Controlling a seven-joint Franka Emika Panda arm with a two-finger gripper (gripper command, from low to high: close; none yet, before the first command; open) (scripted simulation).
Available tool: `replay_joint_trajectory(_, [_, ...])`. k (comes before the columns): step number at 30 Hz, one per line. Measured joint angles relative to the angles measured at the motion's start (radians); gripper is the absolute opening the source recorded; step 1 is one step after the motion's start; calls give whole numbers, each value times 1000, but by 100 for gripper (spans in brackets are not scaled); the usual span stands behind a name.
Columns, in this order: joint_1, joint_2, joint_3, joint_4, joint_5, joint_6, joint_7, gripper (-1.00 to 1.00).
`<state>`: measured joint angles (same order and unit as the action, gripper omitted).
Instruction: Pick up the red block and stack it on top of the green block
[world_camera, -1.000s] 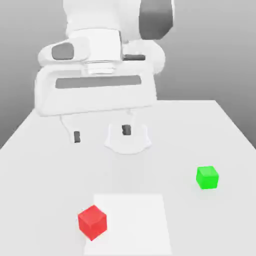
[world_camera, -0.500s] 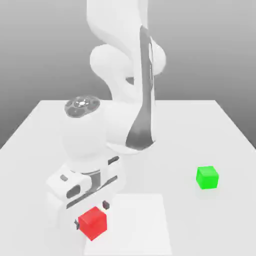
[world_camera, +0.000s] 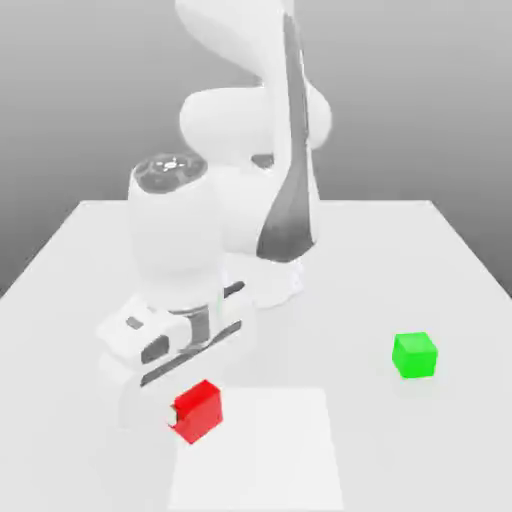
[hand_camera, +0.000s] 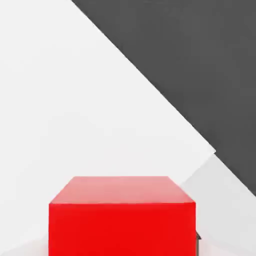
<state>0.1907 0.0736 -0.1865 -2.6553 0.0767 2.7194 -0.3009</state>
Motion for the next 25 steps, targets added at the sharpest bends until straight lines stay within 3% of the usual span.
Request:
replay_joint_trajectory(6, [243,-119,110,-98,-10,-21,-100,-100])
replay_joint_trajectory(14, [465,-271,267,-221,-17,-44,-227,-100])
replay_joint_trajectory(21, [510,-85,302,-238,-72,160,-217,-100])
replay_joint_trajectory(22, [510,-53,298,-237,-89,191,-206,100])
replay_joint_trajectory(25, [507,-53,298,-237,-89,191,-206,100])
